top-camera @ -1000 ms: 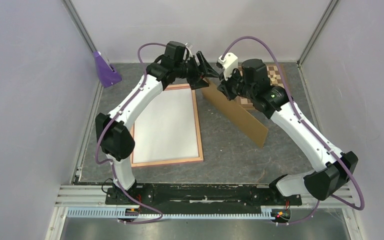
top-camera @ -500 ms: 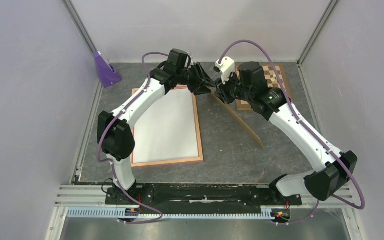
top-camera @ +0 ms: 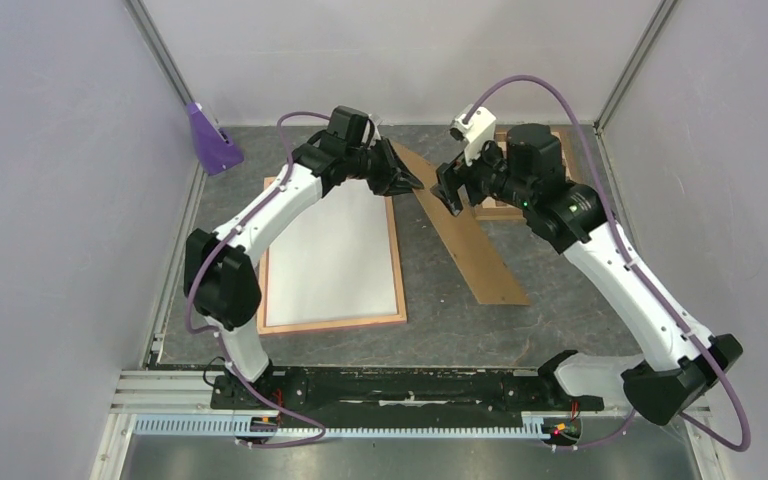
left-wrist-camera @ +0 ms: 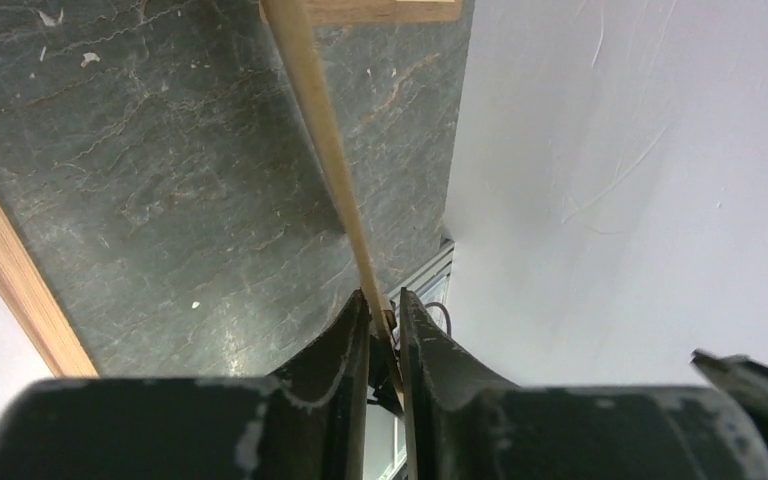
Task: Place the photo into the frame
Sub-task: Turn over the photo frame item at the center of the board.
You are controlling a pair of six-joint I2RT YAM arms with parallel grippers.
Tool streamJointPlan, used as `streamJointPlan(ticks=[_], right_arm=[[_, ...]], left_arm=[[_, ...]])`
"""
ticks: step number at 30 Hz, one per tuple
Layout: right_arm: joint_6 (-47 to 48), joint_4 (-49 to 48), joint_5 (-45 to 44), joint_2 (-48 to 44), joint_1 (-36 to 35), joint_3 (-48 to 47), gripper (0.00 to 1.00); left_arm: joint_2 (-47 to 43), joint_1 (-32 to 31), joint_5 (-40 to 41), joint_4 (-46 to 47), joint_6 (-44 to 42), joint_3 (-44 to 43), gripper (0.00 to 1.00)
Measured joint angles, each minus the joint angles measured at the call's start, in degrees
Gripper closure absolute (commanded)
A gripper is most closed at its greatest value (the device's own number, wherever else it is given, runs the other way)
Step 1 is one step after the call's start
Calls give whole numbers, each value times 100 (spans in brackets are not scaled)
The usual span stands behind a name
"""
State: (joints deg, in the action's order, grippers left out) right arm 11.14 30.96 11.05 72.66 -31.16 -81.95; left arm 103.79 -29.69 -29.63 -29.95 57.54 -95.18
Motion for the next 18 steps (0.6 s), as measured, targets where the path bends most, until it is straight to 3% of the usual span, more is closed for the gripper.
streamJointPlan(ticks=[7,14,18], right_arm=[[-2,-7,-61,-328,365,-7,19],[-9,-57,-26,-573,699,361,18],[-7,-109,44,-658,785,675,19]], left_arm=[[-400,116,-94,-122,-509,223,97],[-551,295,-706,-133,-1392,221,98],[-551,490,-1097,-590,-2229,68,98]])
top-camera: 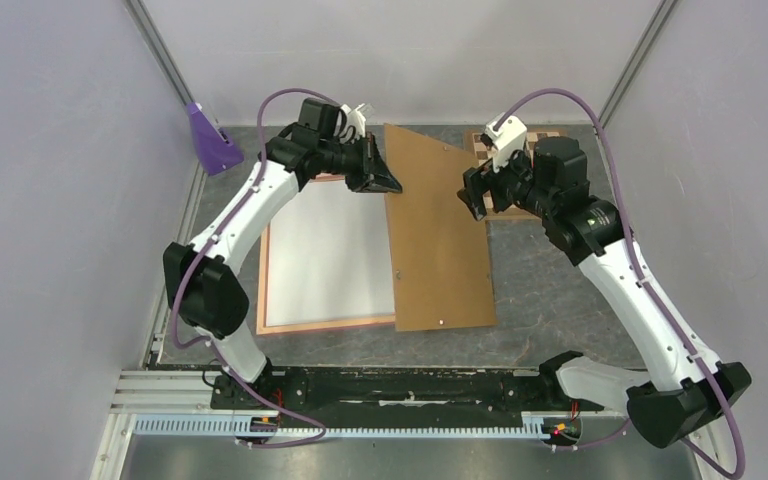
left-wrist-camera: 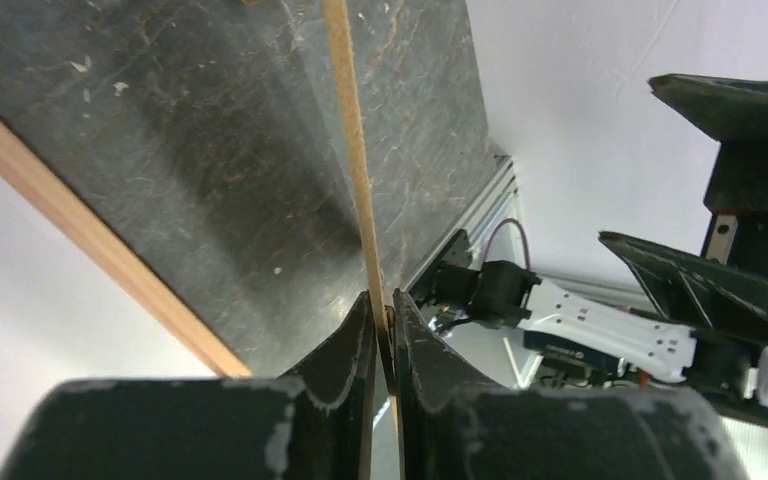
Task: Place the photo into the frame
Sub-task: Turn over the photo frame item at the center of the board.
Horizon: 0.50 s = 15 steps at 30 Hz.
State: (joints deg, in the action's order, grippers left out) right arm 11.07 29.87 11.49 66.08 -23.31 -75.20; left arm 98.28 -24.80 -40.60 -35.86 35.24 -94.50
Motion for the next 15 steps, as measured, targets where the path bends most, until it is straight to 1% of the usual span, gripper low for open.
streamJointPlan(ticks=[4,9,12,15], right_arm=[[4,-87,72,-72,24,310,19],[9,-343,111,-164,28,684,20],[15,-518,111,-267,28,1032,20],[52,-675,107,-328,28,1388,21]], left_arm=[[-50,258,-249,-455,-789,-129,98],[-341,577,-612,-859,-1464,-55,98],[-654,837,-905,-942,-1681,55,98],[-922,1259,-1261,-986,-1832,83,98]])
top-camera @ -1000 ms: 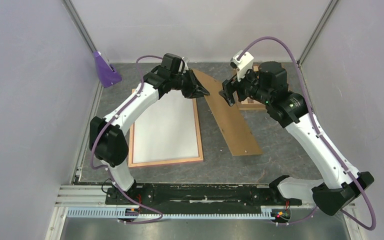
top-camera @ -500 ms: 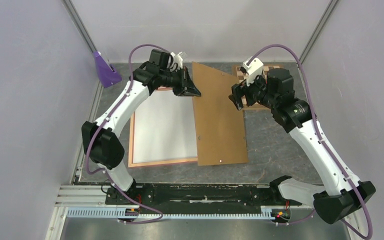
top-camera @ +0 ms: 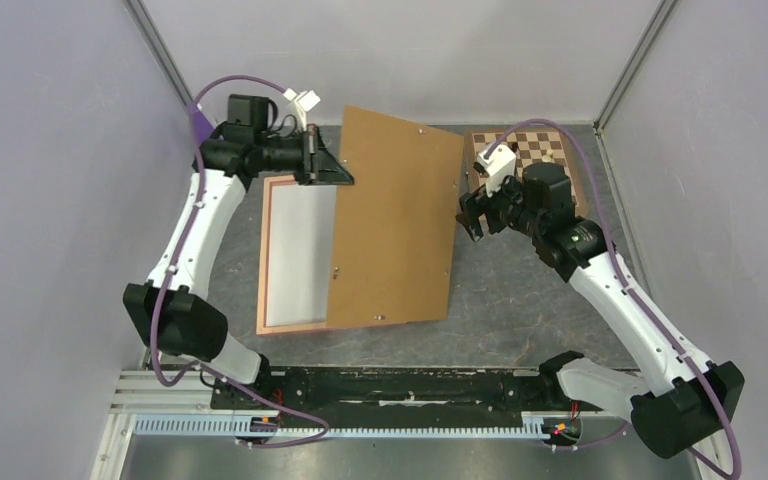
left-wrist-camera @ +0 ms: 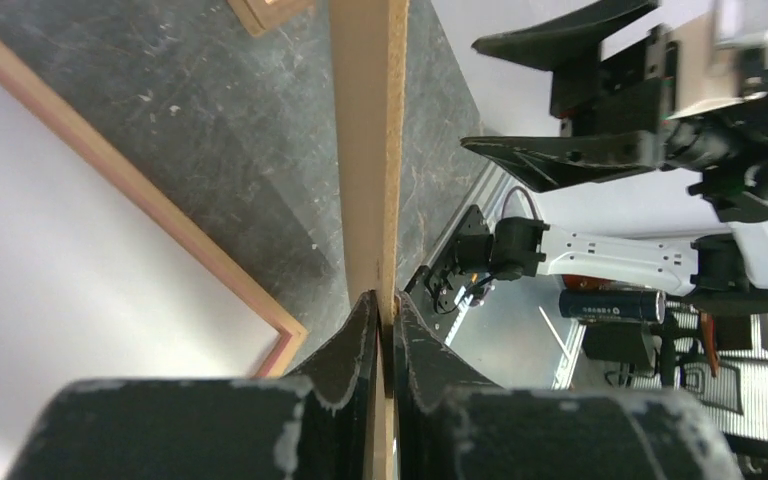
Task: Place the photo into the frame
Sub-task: Turn over the photo frame item at the center of the board.
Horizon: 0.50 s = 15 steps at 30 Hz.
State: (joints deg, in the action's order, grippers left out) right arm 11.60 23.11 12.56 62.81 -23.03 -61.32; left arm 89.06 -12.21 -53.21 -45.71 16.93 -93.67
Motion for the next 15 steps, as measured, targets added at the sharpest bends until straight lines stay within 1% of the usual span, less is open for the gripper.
streamJointPlan(ticks=[5,9,15], right_arm=[[2,-151,4,-13,0,321,21],[0,-262,7,-17,0,393,21],[-2,-321,20,-111,0,402,21]], left_arm=[[-247,654,-273,-280,-348,0,98],[-319,968,-291,-623,-592,-2,98],[-293,1484,-448,-1600,-1224,-328,98]])
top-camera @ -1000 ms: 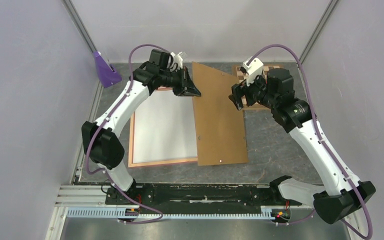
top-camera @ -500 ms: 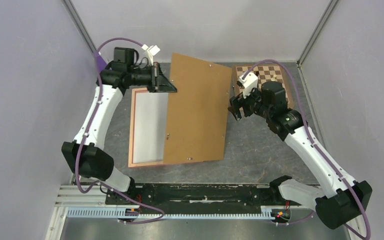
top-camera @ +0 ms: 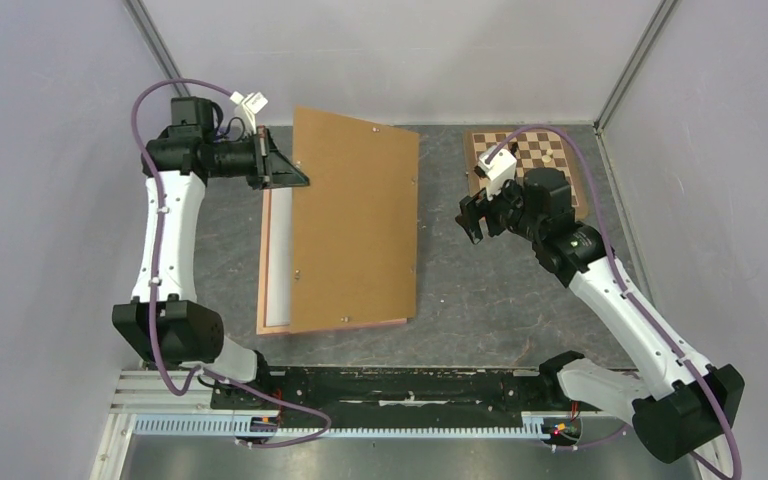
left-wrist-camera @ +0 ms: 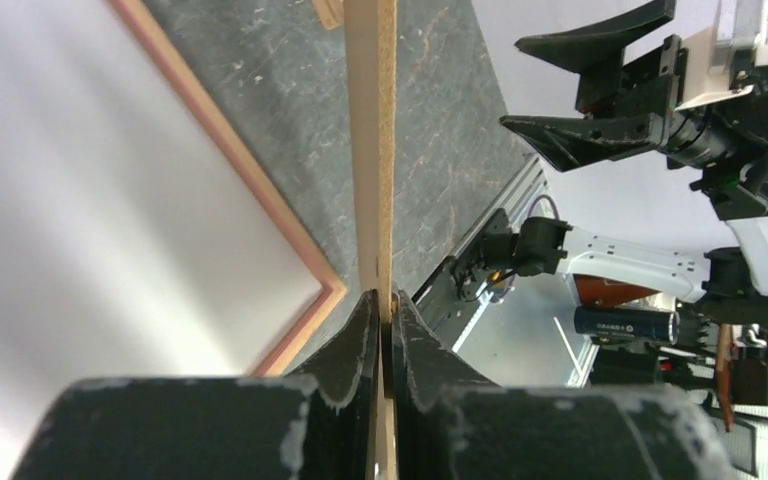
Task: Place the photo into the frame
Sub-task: Turn over the photo frame item at the center of the board, then place the photo frame item in the photo frame.
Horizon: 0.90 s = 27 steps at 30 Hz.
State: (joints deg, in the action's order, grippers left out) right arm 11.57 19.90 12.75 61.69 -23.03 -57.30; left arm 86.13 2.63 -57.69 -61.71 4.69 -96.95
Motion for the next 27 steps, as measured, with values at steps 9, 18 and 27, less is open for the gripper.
streamJointPlan(ticks=[9,18,27], right_arm=[[-2,-90,46,-35,0,72,21],[-2,-122,46,-35,0,129,21],[-2,-144,57,-24,0,258,21]], left_arm=[[15,522,417,-717,-693,-212,98],[407,831,734,-992,-737,-225,98],[918,925,1405,-1084,-890,-229,98]])
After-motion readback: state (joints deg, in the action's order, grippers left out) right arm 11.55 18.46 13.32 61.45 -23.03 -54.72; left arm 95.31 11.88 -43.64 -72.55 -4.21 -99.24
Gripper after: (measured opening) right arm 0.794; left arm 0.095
